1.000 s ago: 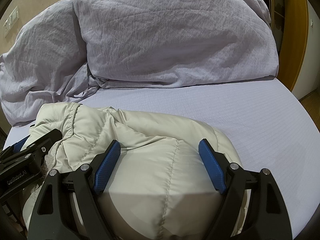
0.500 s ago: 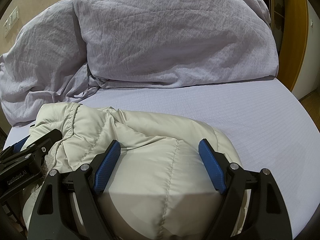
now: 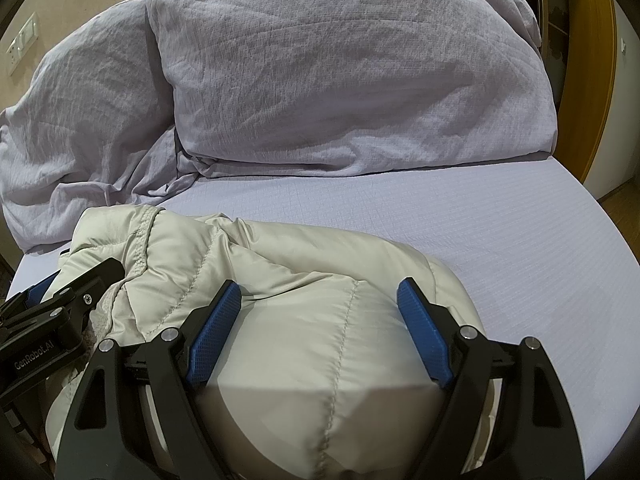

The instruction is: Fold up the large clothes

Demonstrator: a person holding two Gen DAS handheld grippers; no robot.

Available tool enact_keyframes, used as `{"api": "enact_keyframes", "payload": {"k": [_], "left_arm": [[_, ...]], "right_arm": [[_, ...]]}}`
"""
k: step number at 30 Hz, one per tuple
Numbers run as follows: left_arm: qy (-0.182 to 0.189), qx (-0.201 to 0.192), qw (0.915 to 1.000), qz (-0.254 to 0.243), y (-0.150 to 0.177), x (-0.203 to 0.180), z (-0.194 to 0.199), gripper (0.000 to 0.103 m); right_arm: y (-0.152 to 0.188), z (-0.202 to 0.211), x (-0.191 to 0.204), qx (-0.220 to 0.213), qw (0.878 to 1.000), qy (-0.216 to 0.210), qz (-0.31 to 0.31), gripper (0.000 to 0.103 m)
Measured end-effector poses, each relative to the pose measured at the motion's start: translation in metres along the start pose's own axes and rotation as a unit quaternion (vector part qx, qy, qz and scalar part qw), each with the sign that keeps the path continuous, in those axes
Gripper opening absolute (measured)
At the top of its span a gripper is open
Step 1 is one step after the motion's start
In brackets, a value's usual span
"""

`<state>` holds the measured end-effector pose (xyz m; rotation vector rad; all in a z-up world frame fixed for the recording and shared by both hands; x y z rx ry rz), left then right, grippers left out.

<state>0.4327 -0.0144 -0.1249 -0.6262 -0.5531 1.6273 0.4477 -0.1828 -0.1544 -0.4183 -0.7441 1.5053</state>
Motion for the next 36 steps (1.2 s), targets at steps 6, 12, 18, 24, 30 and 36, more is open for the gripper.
{"api": "enact_keyframes", "payload": {"k": [6,12,18,24,30,36], "left_arm": [[-0.001,0.001,1.0000,-0.001,0.001,0.000,0.000,0.096],[0.001,0.016,0.9999,0.000,-0.003,0.003,0.000,0.096],[0.016,0.028,0.9994,0.016,-0.006,0.016,0.033,0.096],[0.040,0.044,0.9977,0.034,0.003,0.046,0.063,0.096],[0.063,0.077,0.9921,0.075,0.020,0.067,0.069,0.096],[0.097,0.111,0.9823,0.116,0.032,0.074,0.057,0.101]], "right_arm": [[0.000,0.000,-0.001,0.000,1.000,-0.001,0.000,0.082],[-0.004,-0.001,-0.003,0.012,1.000,-0.003,-0.001,0.083],[-0.013,0.022,-0.027,0.040,0.999,0.003,-0.035,0.094],[-0.007,0.039,-0.070,0.088,0.989,-0.049,-0.112,0.101],[0.006,0.030,-0.086,0.153,0.966,-0.125,-0.166,0.102],[0.018,0.014,-0.081,0.192,0.948,-0.162,-0.194,0.102]]}}
Point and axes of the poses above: each gripper's, at about its wrist camera, not at the fingertips, and z roughly against the way its jaws point, x to its left, y to its underside, the point moved 4 cm from there along -z, roughly the way its jaws point, and after that the axes turned 2 degrees about y, right-handed, at the moved point
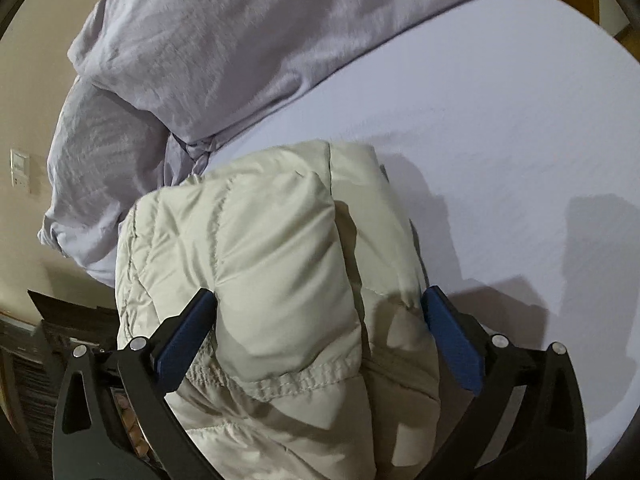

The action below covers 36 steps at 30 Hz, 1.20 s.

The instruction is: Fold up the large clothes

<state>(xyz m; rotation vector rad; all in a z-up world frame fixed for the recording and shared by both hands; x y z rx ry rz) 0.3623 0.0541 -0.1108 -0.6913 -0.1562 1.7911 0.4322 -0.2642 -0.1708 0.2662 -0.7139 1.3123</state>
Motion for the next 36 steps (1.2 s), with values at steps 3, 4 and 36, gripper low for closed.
{"api": "enact_keyframes", "payload": {"k": [3,4,36], "left_arm": [[0.020,0.011,0.9994,0.025,0.000,0.004,-0.007,0.101],[0.024,0.013,0.9992,0.030,0.001,0.005,-0.009,0.101],[0.021,-0.048,0.9922,0.113,-0.078,0.100,0.033,0.063]], "right_arm": [[0.002,-0.003,0.002,0.009,1.000,0.004,0.005,0.102],[0.003,-0.003,0.001,0.012,1.000,0.005,0.006,0.102],[-0.011,-0.076,0.150,0.060,0.986,-0.079,0.134,0.054]]}}
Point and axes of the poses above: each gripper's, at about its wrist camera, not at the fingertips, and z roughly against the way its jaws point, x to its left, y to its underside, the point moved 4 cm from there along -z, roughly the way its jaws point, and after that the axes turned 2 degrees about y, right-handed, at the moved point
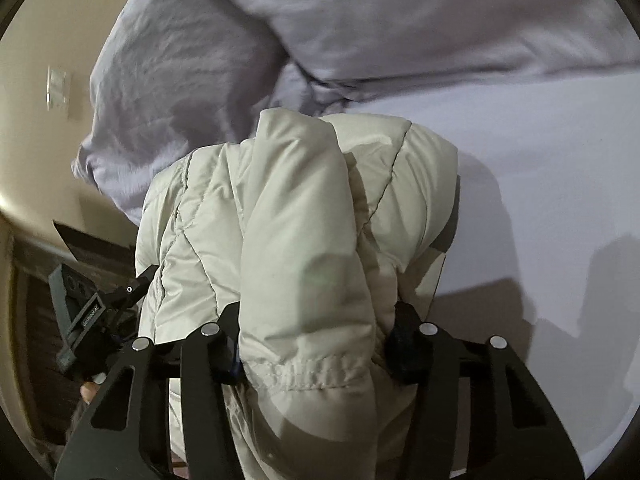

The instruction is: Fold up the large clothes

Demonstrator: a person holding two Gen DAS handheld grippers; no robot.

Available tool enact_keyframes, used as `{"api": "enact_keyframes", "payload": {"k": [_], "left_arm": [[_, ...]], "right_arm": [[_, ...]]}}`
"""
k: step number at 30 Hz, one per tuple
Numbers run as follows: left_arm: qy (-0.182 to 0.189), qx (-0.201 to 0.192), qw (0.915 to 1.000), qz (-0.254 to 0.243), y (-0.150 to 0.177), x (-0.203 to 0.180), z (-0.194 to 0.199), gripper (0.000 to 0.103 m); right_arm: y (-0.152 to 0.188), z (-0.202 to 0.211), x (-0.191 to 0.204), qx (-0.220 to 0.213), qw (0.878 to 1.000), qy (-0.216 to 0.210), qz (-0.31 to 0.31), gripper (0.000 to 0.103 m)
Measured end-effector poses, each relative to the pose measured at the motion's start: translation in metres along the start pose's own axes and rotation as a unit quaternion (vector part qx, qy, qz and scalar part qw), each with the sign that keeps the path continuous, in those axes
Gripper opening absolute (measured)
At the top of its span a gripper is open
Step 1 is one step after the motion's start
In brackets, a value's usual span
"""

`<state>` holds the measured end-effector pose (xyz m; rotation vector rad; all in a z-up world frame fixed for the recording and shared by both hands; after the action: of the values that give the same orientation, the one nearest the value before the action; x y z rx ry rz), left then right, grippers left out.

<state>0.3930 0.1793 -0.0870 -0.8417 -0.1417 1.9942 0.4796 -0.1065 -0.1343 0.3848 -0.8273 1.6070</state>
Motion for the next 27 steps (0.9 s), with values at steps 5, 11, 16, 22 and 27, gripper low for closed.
{"api": "enact_keyframes", "payload": {"k": [5,11,16,22,27], "left_arm": [[-0.033,-0.002,0.9994,-0.001,-0.003,0.006,0.000,0.077],[-0.110,-0.032,0.9895,-0.089,-0.011,-0.020,0.010,0.081],[-0.125,-0.080,0.9766,-0.156,-0.010,-0.061,0.018,0.085],[-0.152,-0.075,0.9644,-0.203,-0.001,-0.083,-0.004,0.085],[-0.164,-0.074,0.9593,-0.218,0.004,-0.082,-0.019,0.086]], "right_arm": [[-0.008,0.001,0.008,-0.008,0.997,0.070,0.038,0.074],[-0.015,0.040,0.000,-0.055,0.988,0.130,0.062,0.083],[-0.024,0.059,0.008,-0.089,0.980,0.156,0.089,0.084],[-0.025,0.034,0.041,-0.092,0.972,0.163,0.142,0.079],[-0.016,0.007,0.034,-0.079,0.967,0.184,0.155,0.075]]}}
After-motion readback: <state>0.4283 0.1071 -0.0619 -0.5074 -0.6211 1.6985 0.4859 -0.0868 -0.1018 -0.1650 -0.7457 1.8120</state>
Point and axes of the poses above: each gripper's, at about its wrist camera, not at the fingertips, and z roughly against the way its jaws point, x to its left, y to its underside, the point moved 4 cm from there along -z, roughly the way its jaws point, and after that the axes turned 2 degrees about y, right-handed, at the moved point
